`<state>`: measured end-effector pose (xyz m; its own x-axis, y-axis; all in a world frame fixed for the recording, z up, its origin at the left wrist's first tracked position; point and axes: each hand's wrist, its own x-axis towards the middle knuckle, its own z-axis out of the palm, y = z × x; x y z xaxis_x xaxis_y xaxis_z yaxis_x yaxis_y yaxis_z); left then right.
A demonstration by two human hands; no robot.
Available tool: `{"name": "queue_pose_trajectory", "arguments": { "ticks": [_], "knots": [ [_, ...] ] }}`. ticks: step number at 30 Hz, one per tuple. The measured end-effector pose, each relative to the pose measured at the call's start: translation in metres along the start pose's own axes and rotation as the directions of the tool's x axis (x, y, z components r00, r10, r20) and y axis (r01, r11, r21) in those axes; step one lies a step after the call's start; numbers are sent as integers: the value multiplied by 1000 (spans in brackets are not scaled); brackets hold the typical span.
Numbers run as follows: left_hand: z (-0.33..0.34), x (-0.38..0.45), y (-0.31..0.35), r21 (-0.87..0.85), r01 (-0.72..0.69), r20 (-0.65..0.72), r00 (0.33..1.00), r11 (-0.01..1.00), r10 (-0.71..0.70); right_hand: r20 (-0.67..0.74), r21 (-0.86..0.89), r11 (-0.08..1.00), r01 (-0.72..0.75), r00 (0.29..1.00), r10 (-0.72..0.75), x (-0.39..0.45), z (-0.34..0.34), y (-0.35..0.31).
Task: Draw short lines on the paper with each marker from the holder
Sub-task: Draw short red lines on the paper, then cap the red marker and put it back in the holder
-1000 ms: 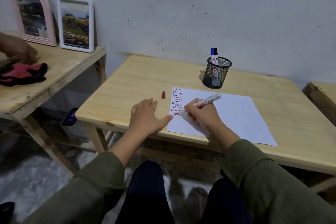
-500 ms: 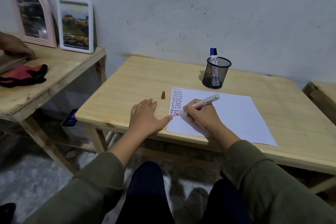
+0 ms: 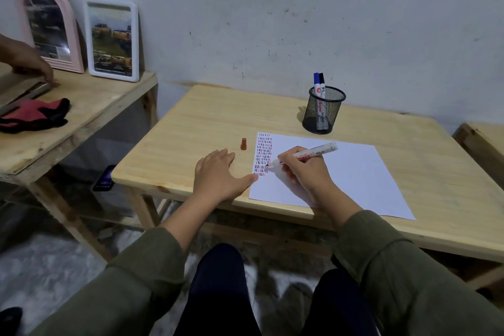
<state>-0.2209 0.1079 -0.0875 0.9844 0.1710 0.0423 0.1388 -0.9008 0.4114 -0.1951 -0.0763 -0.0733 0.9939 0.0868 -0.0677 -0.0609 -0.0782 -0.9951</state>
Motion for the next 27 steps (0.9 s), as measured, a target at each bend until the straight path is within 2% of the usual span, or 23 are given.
{"name": "queue_pose_trajectory", "arguments": {
  "ticks": [3,6,12,16,18,19,20,22,27],
  "knots": [
    [-6,10,8,-163,87,-33,995,983,-94,-29,110,994,-11,999,14,3,-2,-4],
    [-8,24,16,-358,63,-80,992,932,-97,-32,93,995,22,999,-19,7,-3,-13],
    [-2,52,24,-343,34,-109,991,939,-76,7,177,983,52,999,-54,23,-8,-27],
    [2,64,27,-447,43,-125,986,894,-110,4,193,979,69,997,-71,35,-15,-36],
    [-3,70,36,-619,48,-129,978,784,-162,3,207,975,75,997,-77,41,-17,-42],
    [-6,73,42,-737,61,-104,974,674,-203,-2,219,973,78,997,-80,44,-18,-45],
    [-11,76,50,-849,79,-54,971,523,-235,-9,231,969,83,997,-83,47,-19,-49],
    [-20,82,62,-959,117,54,969,257,-241,-21,244,965,99,995,-97,53,-22,-58],
    [-35,96,87,-985,168,163,975,23,-150,-6,242,960,142,989,-145,65,-25,-78]
  ]
}}
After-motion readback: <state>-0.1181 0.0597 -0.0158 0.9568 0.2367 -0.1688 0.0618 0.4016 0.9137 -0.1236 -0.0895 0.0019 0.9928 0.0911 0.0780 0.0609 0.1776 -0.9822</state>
